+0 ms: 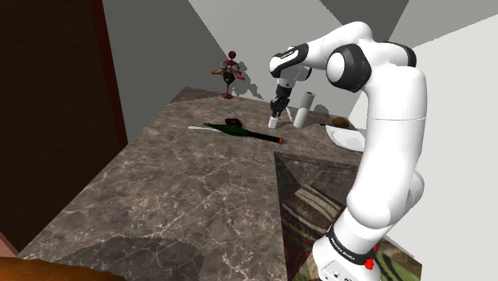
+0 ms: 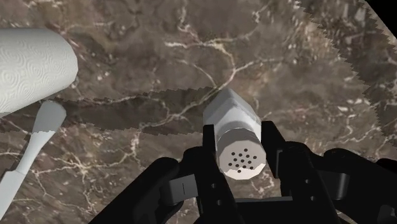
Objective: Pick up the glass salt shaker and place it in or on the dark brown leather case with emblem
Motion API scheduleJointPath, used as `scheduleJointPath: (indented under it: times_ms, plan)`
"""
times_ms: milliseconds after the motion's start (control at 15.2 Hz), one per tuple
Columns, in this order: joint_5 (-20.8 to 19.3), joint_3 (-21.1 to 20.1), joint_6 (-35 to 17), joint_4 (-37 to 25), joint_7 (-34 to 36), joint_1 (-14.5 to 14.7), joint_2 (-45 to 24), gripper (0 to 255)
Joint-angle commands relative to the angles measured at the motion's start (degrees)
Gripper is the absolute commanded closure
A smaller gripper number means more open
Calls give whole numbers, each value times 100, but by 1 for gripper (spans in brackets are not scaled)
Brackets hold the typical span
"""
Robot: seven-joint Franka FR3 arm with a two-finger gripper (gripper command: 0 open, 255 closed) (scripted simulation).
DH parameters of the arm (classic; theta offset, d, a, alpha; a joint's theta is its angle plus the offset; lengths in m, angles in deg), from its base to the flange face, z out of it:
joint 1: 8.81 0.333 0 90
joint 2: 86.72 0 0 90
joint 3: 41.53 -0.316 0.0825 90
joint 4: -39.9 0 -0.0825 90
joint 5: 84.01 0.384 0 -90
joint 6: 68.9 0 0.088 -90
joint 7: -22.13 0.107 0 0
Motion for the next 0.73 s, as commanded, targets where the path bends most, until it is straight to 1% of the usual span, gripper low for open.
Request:
scheduleJointPath:
  times_ms: [0, 264, 660]
  plan:
    - [0, -1, 1, 0, 0, 0, -1, 255]
    - [0, -1, 0, 2, 0, 1, 0, 255]
    - [-82, 39, 388, -239, 60, 14, 160, 255]
